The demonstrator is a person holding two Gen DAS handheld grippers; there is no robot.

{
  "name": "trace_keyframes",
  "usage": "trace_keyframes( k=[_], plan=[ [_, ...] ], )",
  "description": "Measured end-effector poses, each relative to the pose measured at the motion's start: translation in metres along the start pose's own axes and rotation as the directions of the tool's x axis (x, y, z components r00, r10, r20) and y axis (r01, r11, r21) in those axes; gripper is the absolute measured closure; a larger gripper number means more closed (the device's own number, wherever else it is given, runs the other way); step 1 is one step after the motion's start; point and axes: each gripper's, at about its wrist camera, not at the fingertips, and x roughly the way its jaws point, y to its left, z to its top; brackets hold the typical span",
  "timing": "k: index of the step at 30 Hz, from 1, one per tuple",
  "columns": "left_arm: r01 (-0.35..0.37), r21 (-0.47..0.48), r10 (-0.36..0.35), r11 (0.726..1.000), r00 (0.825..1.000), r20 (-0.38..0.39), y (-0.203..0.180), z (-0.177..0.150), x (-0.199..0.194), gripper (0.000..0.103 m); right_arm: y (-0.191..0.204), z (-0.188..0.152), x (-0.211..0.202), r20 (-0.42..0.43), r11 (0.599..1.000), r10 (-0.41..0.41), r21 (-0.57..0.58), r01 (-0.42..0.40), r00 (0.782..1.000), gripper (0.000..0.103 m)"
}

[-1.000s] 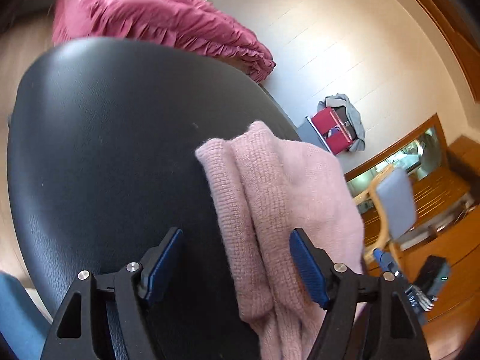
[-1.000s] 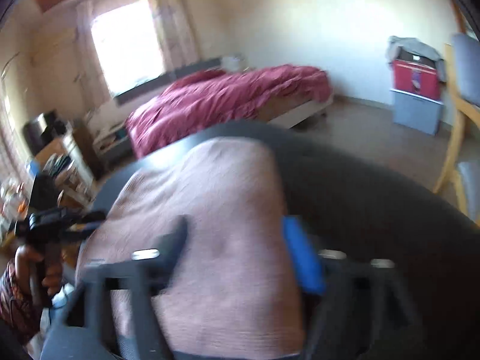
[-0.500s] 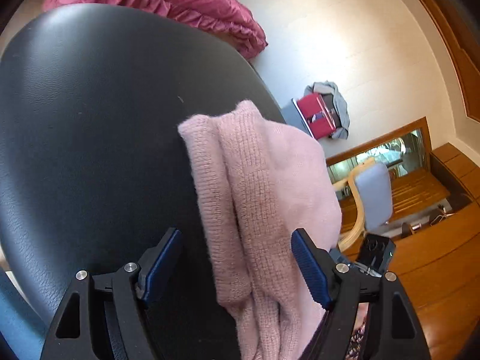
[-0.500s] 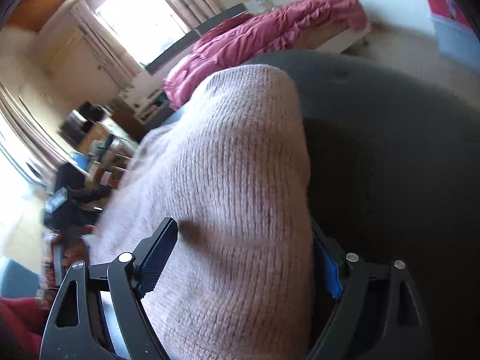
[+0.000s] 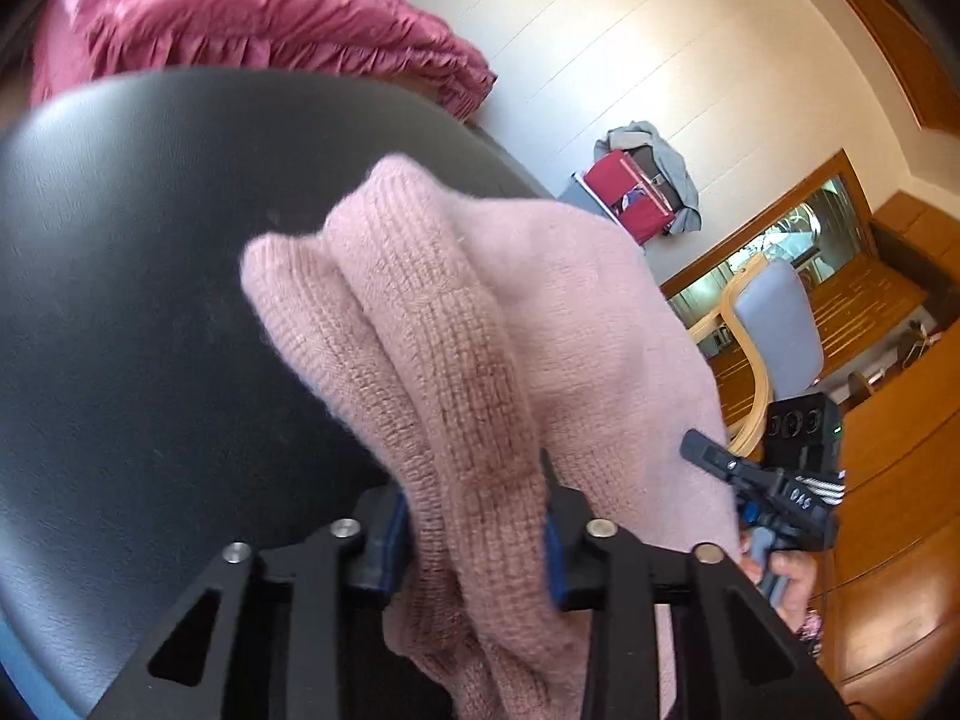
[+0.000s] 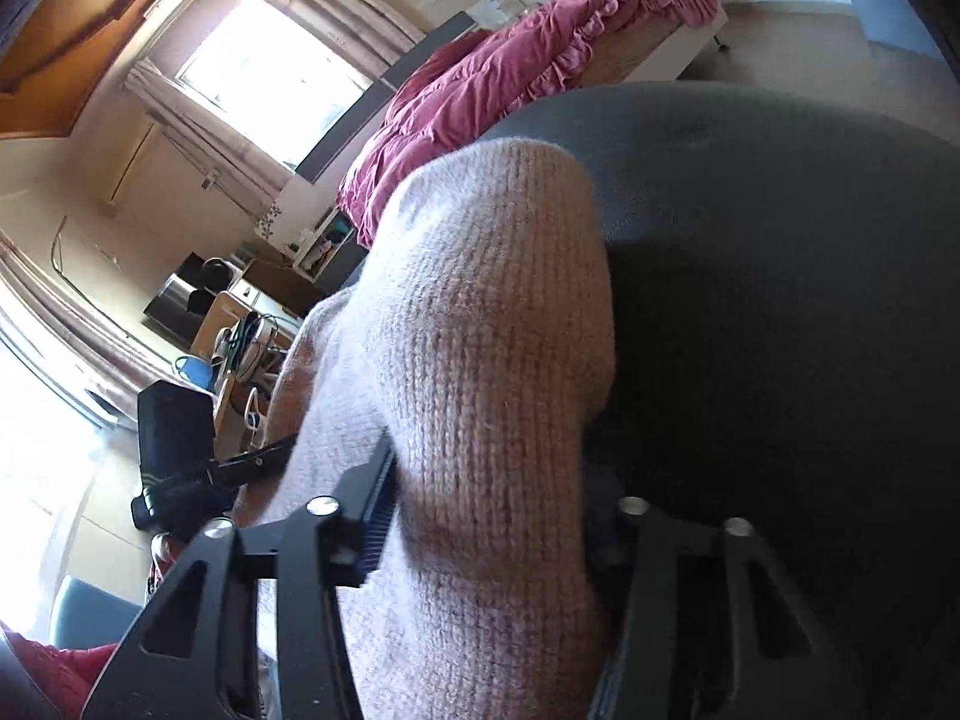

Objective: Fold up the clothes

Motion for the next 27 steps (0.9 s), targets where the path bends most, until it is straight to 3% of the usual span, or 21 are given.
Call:
trace_keyframes(
  k=[5, 9, 19, 23, 27],
  plan=[
    [-0.032, 0.043, 0.028, 0.999, 0.995, 0.094, 0.004, 0.010, -0.035, 0.077, 0.041, 0.010, 0.004, 0.040, 0.998, 0.017, -0.064, -0.015, 0.999, 0.062],
    [-0.069, 0.048, 0.060, 0.996, 0.984, 0.169, 0.018, 0.021, -0.061, 0.077, 0.078, 0.022, 0.030, 0.039, 0.992, 0.018, -0.128, -0.013, 0.999, 0.063],
    [-0.182, -0.048, 0.188, 0.982, 0.921, 0.341, 0.088, 0.060, -0.111, 0.077, 0.126, 0.068, 0.143, -0.013, 0.982, 0.079, -0.174, -0.080, 0.997, 0.063],
    [-0.226, -0.082, 0.240, 0.971, 0.894, 0.378, 0.110, 0.085, -0.105, 0.077, 0.134, 0.090, 0.183, -0.016, 0.976, 0.084, -0.202, -0.085, 0.996, 0.063],
    [-0.253, -0.188, 0.305, 0.949, 0.887, 0.347, 0.156, 0.090, -0.095, 0.077, 0.131, 0.107, 0.221, -0.031, 0.977, 0.075, -0.200, -0.079, 0.997, 0.063]
  ],
)
